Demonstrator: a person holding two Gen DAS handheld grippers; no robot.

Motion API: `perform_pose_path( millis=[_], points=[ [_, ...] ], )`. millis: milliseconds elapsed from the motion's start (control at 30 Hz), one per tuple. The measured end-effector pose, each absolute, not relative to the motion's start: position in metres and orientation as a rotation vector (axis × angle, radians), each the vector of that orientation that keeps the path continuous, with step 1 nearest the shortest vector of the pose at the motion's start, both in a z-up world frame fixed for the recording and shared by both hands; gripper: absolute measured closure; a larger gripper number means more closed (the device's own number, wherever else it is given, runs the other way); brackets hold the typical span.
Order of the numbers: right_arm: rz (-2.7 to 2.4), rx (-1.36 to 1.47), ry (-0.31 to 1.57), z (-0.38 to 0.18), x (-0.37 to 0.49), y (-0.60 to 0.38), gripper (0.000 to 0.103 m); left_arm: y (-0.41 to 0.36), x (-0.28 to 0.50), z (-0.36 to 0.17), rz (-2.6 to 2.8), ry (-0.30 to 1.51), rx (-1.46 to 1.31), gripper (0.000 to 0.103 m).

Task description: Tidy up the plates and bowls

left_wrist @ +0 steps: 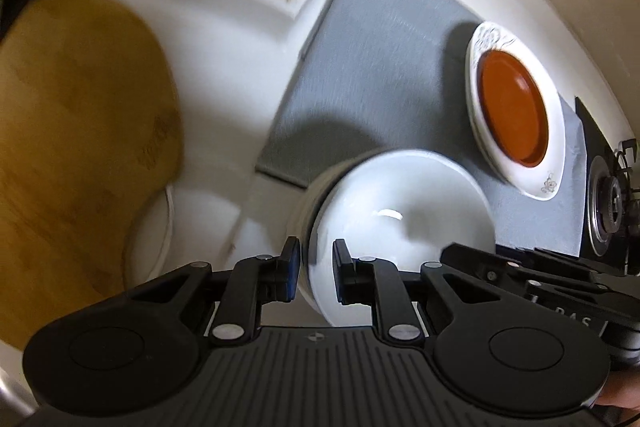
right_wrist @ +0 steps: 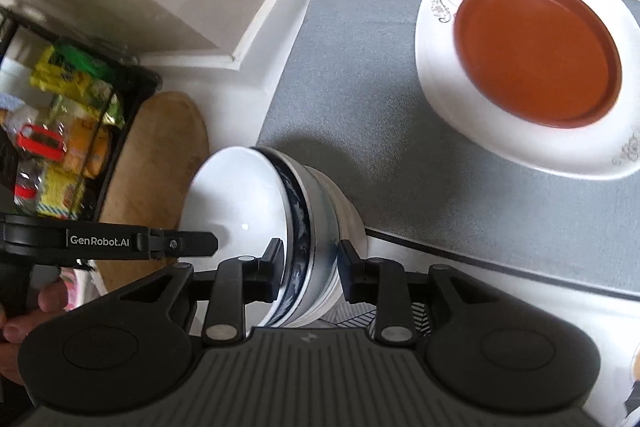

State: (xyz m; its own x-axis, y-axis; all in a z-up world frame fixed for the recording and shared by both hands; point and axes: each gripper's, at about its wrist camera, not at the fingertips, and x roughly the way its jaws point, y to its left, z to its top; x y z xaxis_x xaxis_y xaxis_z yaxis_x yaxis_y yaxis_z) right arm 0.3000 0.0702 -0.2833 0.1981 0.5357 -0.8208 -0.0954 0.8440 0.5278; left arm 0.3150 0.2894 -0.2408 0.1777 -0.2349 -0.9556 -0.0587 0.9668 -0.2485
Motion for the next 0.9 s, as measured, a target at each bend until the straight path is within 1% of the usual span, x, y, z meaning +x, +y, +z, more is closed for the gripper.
perform_pose_path(
  millis=[100,233,367,467,600,633,667,767,900],
  points=[
    [0.480,0.390,1.289,-0.273,0.295,0.069,0.069,0.289,0.309,-0.227,-0.158,1.334,-0.214,0.085],
    [0.496,0.379,1.275,-0.265,0.288,0.065,0.069,0.286,0.299,-0.221,-0.195,1.311,-0.179,0.084],
    [0.504,0.376,1.276,-0.268,0.284,0.061,0.068,0.281,0.291,-0.221,-0.211,1.275,-0.128,0.084],
    [0.501,0.442,1.286,-0.274,0.284,0.054,0.068,0.279,0.287,-0.223,-0.212,1.262,-0.110,0.084],
    [0.506,0.483,1.292,-0.283,0.285,0.052,0.067,0.280,0.286,-0.240,-0.198,1.317,-0.128,0.083],
    [0.508,0.478,1.292,-0.285,0.285,0.052,0.062,0.281,0.286,-0.242,-0.199,1.315,-0.131,0.083],
    [0.504,0.476,1.289,-0.286,0.285,0.052,0.061,0.282,0.285,-0.242,-0.200,1.315,-0.141,0.083],
    [0.484,0.521,1.279,-0.285,0.287,0.047,0.061,0.289,0.288,-0.241,-0.185,1.313,-0.184,0.084],
    [0.472,0.595,1.202,-0.276,0.296,0.035,0.061,0.301,0.294,-0.232,-0.171,1.275,-0.228,0.084]
  ],
)
